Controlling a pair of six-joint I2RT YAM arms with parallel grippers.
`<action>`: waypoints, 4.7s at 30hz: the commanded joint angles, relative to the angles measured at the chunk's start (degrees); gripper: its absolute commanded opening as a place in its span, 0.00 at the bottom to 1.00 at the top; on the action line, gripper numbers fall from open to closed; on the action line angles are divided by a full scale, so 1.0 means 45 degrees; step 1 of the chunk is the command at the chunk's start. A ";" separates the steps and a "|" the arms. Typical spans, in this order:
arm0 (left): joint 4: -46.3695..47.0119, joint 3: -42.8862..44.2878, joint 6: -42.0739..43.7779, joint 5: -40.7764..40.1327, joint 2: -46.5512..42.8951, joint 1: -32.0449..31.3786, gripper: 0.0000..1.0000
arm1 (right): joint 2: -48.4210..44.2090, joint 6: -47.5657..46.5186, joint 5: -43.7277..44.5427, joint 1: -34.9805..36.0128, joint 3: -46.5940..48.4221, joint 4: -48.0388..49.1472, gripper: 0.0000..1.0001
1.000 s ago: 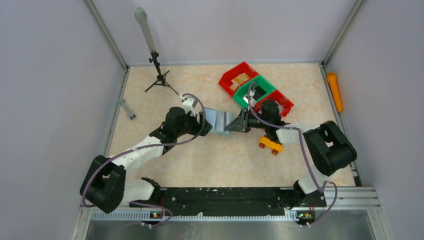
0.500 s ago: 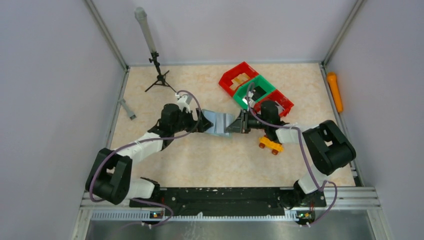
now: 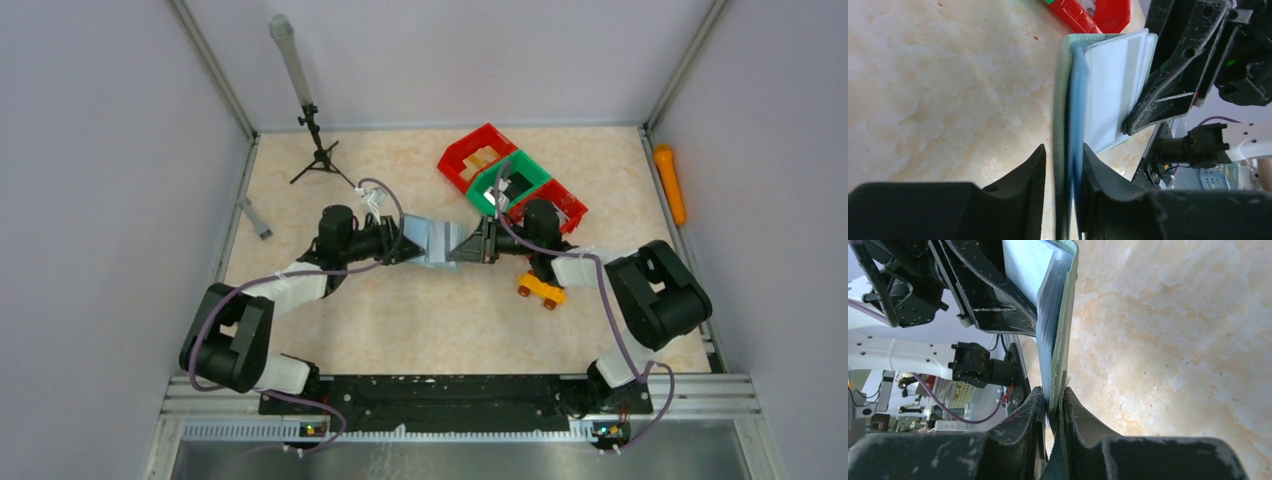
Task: Take the credit cards out of the card holder
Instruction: Open the card holder at the center of the board.
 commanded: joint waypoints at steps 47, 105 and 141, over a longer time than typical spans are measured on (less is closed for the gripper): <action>0.3827 -0.1183 -0.1154 0.1765 -0.1011 0.0050 0.01 | -0.0541 0.0903 0.0115 -0.0619 -0.0765 0.2925 0.42; 0.4156 -0.1521 -0.1555 0.1422 -0.1343 0.0361 0.01 | -0.0884 0.0357 -0.0158 -0.0171 -0.0632 0.2797 0.27; 0.2482 -0.0330 -0.0588 0.1395 -0.0091 -0.0635 0.00 | -0.1150 -0.1173 0.0672 0.0522 -0.0057 0.0606 0.00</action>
